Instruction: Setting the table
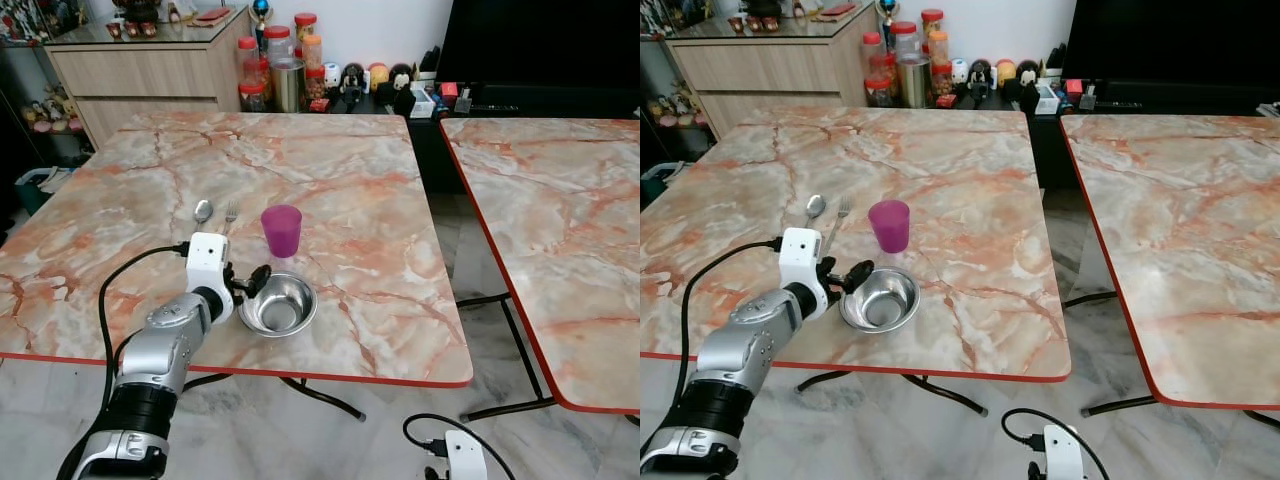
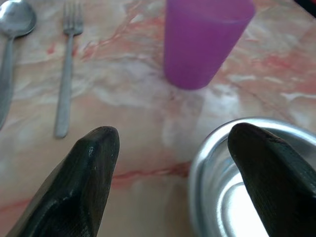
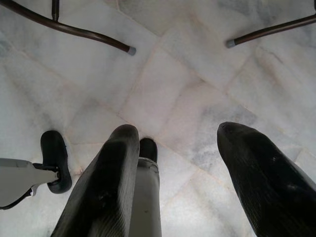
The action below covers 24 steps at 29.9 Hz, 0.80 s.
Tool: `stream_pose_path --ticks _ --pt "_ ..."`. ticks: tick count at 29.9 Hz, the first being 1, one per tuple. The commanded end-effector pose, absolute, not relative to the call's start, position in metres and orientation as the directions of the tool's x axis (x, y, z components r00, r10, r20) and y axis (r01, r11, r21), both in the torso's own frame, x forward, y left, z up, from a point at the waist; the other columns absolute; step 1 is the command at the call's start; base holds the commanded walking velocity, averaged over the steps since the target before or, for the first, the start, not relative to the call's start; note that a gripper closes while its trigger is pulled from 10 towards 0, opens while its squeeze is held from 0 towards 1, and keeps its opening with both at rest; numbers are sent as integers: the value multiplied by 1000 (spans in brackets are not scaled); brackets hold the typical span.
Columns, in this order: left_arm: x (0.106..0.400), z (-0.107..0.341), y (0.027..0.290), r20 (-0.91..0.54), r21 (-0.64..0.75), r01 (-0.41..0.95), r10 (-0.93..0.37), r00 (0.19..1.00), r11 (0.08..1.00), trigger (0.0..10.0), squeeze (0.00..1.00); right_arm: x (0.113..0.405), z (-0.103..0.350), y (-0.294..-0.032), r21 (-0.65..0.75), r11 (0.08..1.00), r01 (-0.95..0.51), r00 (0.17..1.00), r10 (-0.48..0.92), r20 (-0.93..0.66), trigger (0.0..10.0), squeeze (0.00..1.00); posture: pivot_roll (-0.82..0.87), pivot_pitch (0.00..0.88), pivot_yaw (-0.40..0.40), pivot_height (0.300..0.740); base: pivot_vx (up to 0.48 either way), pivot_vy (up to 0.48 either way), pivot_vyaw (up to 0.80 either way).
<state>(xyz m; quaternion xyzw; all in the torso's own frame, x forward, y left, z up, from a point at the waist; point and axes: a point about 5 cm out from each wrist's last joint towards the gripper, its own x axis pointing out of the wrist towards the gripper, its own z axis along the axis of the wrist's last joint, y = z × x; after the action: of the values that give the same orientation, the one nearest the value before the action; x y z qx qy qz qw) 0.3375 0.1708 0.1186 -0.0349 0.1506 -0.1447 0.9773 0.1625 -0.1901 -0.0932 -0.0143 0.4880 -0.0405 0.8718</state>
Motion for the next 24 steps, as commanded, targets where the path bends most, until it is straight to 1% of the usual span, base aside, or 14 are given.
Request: stream_pose_path --ticks 1,10,14,17,22,23,24 --pt "334 109 174 -336 -106 258 -279 900 960 10000 0 165 -92 -189 -63 997 48 527 -79 -846 10000 0 51 0 -4 740 0 0 0" --pt "330 100 169 -375 -122 288 -313 873 950 10000 0 164 -92 -190 -62 997 55 526 -82 -846 10000 0 48 0 -2 740 0 0 0" --pt "326 91 169 -425 -89 311 -319 847 946 10000 0 164 -93 -189 -63 997 54 525 -82 -847 10000 0 50 0 1 740 0 0 0" --pt "323 87 167 -442 -99 326 -335 832 940 10000 0 164 -93 -189 -61 997 54 525 -81 -847 10000 0 50 0 1 740 0 0 0" --pt "323 86 165 -449 -104 322 -333 829 941 10000 0 164 -93 -189 -60 997 54 526 -80 -846 10000 0 49 0 1 740 0 0 0" --pt "324 86 165 -449 -106 318 -331 830 942 9098 0 165 -92 -189 -60 997 54 527 -80 -846 10000 0 49 0 0 740 0 0 0" --pt "324 86 165 -449 -107 317 -330 830 942 9098 0 165 -92 -189 -61 997 55 527 -80 -846 10000 0 48 0 0 740 0 0 0"
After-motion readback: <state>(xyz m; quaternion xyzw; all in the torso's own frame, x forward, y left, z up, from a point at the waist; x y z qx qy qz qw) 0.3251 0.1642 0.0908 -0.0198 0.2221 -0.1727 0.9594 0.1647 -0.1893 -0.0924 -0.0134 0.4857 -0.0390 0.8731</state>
